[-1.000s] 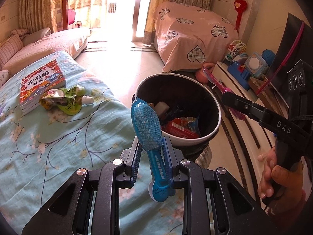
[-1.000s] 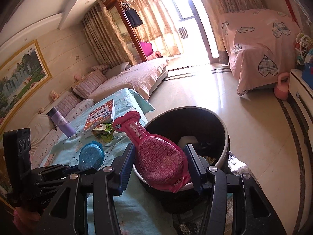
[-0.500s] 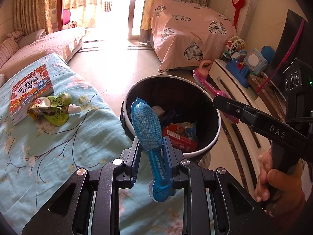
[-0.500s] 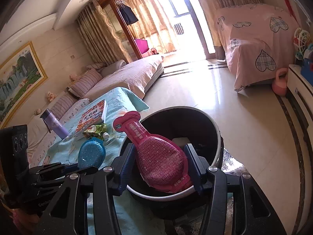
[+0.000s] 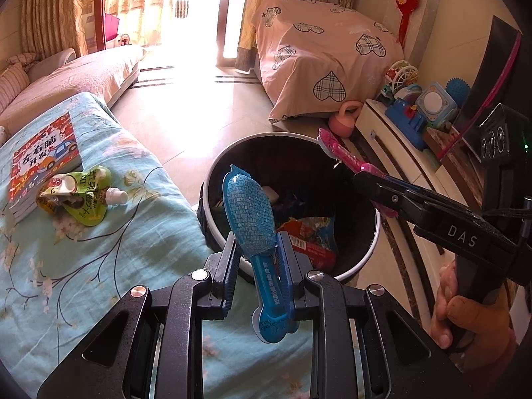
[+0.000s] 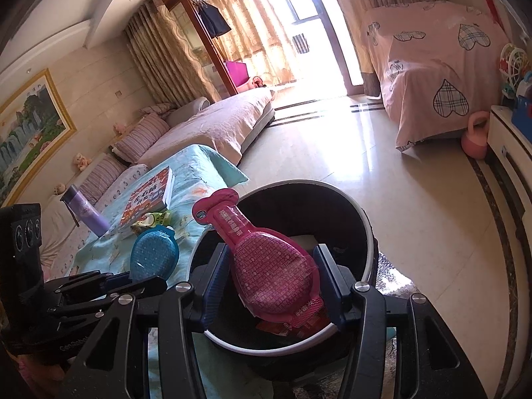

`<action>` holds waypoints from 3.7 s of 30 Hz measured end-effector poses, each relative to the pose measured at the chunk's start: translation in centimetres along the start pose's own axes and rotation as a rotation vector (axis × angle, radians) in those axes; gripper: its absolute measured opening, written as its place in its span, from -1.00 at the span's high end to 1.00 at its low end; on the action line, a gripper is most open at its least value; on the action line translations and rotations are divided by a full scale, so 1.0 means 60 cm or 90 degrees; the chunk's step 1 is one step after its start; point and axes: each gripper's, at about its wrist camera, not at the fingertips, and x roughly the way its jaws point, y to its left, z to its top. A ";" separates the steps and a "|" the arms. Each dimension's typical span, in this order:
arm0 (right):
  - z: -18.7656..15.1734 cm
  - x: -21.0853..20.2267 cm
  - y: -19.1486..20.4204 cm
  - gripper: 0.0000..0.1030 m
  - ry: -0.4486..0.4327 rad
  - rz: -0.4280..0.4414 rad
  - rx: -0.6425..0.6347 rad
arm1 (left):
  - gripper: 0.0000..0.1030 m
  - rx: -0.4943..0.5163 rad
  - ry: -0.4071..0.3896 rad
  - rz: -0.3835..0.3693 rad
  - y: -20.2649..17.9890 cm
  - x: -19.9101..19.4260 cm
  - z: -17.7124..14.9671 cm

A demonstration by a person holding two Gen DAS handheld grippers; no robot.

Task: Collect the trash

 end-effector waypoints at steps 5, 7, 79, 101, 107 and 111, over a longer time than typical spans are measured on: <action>0.004 0.010 -0.003 -0.03 0.008 -0.005 -0.001 | 0.59 0.002 0.007 -0.001 -0.007 0.013 0.004; 0.005 0.015 -0.005 -0.03 0.011 -0.007 0.002 | 0.59 0.004 0.011 -0.002 -0.009 0.018 0.005; -0.262 -0.182 0.293 -1.00 -0.203 0.058 -0.210 | -1.00 -0.160 -0.292 0.394 0.103 -0.369 -0.398; -0.259 -0.183 0.279 -1.00 -0.188 0.060 -0.198 | -1.00 -0.161 -0.277 0.417 0.092 -0.362 -0.397; -0.260 -0.183 0.278 -1.00 -0.187 0.059 -0.199 | -1.00 -0.160 -0.277 0.419 0.093 -0.363 -0.398; -0.259 -0.183 0.278 -1.00 -0.187 0.061 -0.199 | -1.00 -0.159 -0.281 0.421 0.092 -0.364 -0.398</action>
